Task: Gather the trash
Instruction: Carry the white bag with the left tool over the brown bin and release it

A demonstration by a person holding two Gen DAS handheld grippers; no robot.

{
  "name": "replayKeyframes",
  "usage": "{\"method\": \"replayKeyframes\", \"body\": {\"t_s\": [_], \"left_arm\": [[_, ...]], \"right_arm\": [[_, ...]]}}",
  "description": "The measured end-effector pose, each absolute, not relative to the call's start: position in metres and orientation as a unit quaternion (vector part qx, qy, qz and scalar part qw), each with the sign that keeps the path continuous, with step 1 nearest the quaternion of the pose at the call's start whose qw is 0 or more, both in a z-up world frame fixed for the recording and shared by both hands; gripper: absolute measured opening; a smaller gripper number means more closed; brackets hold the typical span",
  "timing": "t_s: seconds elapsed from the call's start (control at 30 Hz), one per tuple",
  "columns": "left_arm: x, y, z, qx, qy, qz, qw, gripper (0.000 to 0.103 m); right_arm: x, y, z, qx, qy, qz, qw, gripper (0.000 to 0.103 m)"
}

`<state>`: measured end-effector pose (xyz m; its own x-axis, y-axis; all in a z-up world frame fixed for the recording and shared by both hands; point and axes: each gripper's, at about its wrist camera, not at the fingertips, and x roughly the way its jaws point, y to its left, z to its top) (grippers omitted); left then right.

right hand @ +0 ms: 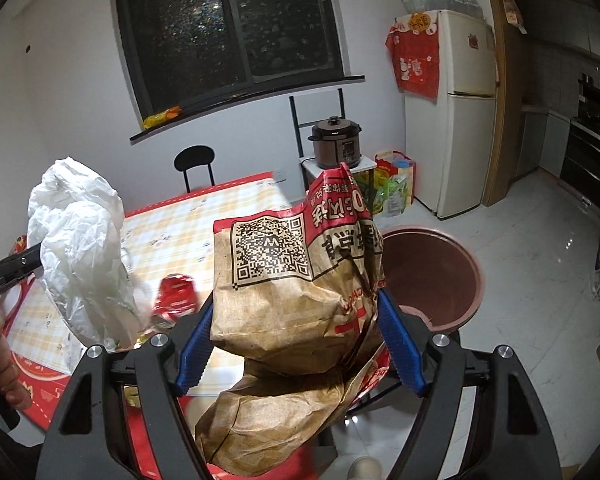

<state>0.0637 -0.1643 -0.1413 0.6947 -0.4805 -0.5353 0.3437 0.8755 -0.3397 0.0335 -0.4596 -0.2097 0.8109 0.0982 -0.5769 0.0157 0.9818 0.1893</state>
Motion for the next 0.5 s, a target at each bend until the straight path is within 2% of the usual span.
{"method": "replayKeyframes", "body": {"t_s": [0.5], "left_arm": [[0.163,-0.354,-0.16,-0.076,0.365,-0.226,0.9,0.024]], "right_arm": [[0.096,-0.644,-0.231,0.148,0.317,-0.002,0.937,0.074]]}}
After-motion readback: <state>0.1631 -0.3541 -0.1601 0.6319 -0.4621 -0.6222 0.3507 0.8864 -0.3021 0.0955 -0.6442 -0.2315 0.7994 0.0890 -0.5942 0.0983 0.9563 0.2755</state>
